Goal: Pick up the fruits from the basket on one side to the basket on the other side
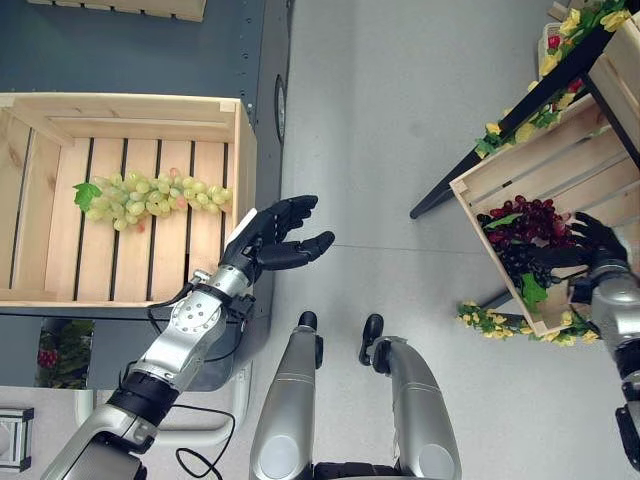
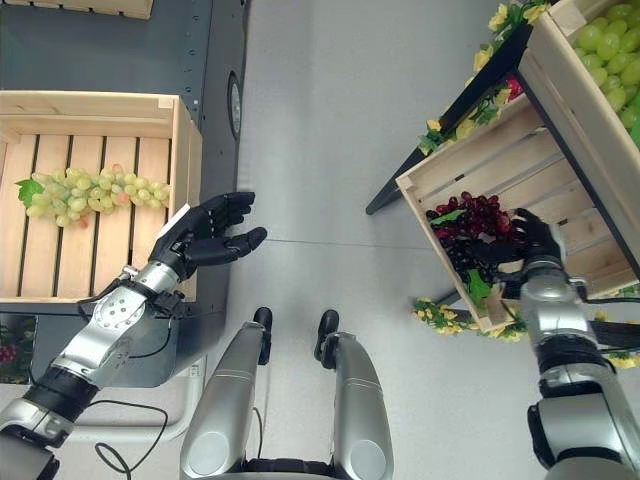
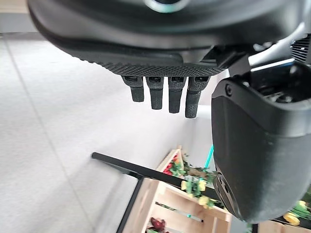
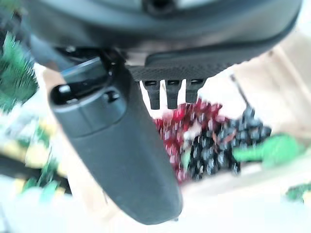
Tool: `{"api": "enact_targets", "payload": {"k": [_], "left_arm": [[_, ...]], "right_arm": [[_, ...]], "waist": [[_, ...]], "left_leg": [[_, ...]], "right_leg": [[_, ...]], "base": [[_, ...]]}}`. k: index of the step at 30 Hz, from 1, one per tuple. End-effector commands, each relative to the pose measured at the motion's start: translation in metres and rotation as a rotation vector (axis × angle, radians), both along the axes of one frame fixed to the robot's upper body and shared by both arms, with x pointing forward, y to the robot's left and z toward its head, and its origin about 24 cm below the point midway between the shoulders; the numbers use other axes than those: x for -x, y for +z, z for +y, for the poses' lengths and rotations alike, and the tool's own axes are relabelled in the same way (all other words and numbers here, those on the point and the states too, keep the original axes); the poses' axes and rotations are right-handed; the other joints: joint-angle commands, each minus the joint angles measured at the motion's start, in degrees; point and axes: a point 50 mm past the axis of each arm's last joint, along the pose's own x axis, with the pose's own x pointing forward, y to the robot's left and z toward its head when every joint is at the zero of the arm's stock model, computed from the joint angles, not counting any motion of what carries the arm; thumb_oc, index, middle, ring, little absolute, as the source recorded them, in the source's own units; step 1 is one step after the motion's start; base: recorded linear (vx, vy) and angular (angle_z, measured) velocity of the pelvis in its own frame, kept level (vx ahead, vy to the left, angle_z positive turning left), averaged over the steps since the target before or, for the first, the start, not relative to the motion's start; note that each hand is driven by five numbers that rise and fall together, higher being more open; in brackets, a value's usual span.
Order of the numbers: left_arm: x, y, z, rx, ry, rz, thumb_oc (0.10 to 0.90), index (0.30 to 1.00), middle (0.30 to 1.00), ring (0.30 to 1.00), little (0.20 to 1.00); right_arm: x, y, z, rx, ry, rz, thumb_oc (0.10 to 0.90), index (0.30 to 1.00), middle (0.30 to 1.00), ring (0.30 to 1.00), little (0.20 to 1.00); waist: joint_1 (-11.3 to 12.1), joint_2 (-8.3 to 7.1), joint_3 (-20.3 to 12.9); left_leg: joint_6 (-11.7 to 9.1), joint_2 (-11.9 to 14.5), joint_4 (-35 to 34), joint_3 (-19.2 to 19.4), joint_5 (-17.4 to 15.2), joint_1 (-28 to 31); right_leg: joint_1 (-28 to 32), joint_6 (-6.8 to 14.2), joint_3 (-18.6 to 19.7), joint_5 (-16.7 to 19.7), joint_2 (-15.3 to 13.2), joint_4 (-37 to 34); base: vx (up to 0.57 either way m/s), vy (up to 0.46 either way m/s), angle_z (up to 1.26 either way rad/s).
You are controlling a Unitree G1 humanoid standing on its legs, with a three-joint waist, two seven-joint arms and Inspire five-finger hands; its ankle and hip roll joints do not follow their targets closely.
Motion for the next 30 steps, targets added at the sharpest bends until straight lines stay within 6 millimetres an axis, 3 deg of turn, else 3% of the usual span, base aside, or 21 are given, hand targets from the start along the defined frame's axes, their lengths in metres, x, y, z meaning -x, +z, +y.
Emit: {"api": "enact_targets", "payload": {"k": [1, 7, 13, 17, 24, 30], "left_arm": [[0.009, 0.081, -0.022, 0.156, -0.133, -0.427, 0.8, 0.9, 0.9, 0.9, 0.9], [0.01, 0.124, 0.016, 0.247, 0.151, -0.673, 0.8, 0.9, 0.9, 0.9, 0.9], [0.008, 0.125, 0.057, 0.298, 0.472, -0.748, 0.8, 0.9, 0.9, 0.9, 0.9], [-0.003, 0.118, 0.073, 0.156, 0.643, -0.725, 0.8, 0.9, 0.9, 0.9, 0.9], [-0.013, 0.115, 0.104, 0.003, 0.788, -0.641, 0.8, 0.9, 0.9, 0.9, 0.9], [-0.02, 0.116, 0.132, -0.406, 0.983, -0.58, 0.8, 0.9, 0.9, 0.9, 0.9]], "right_arm": [[0.0, 0.034, -0.014, 0.186, -0.035, -0.112, 0.8, 0.9, 0.9, 0.9, 0.9], [-0.002, 0.022, 0.004, 0.229, 0.037, -0.107, 0.8, 0.9, 0.9, 0.9, 0.9], [-0.001, 0.013, 0.009, 0.25, 0.057, -0.076, 0.8, 0.9, 0.9, 0.9, 0.9], [-0.006, 0.018, 0.008, 0.261, 0.061, -0.052, 0.8, 0.9, 0.9, 0.9, 0.9], [-0.009, 0.023, 0.007, 0.304, 0.098, -0.031, 0.8, 0.9, 0.9, 0.9, 0.9], [-0.012, 0.036, 0.007, 0.341, 0.133, -0.05, 0.8, 0.9, 0.9, 0.9, 0.9]], "waist": [[0.11, 0.56, -0.84], [0.08, 1.32, -0.84], [0.07, 1.73, -0.84], [0.1, 1.97, -0.84], [-0.32, 2.71, -0.84], [-1.04, 3.37, -0.84]], "left_leg": [[0.72, -1.93, -4.06, 4.14, -2.62, 5.0], [0.59, -2.03, -4.29, 4.51, -2.23, 5.0], [0.16, -1.93, -4.11, 4.68, -1.84, 4.99], [-0.12, -1.51, -3.66, 4.95, -1.46, 4.39], [-0.36, -0.9, -3.11, 5.74, -0.73, 2.85], [-0.59, -0.41, -2.2, 6.6, -0.29, 0.26]], "right_leg": [[5.12, -2.43, -2.75, -3.69, 0.78, 3.55], [4.72, -2.69, -3.22, -4.56, -0.12, 4.53], [4.66, -2.82, -3.74, -5.1, -0.92, 5.53], [4.1, -2.8, -4.19, -5.14, -1.59, 6.05], [2.7, -2.84, -4.23, -5.02, -2.19, 6.49], [0.13, -2.9, -3.96, -4.72, -2.41, 6.83]], "base": [[0.0, 0.024, 0.03], [0.0, 0.031, 0.05], [0.0, 0.037, 0.01], [0.0, 0.044, 0.07], [0.0, 0.06, 0.04], [0.0, 0.075, 0.01]]}}
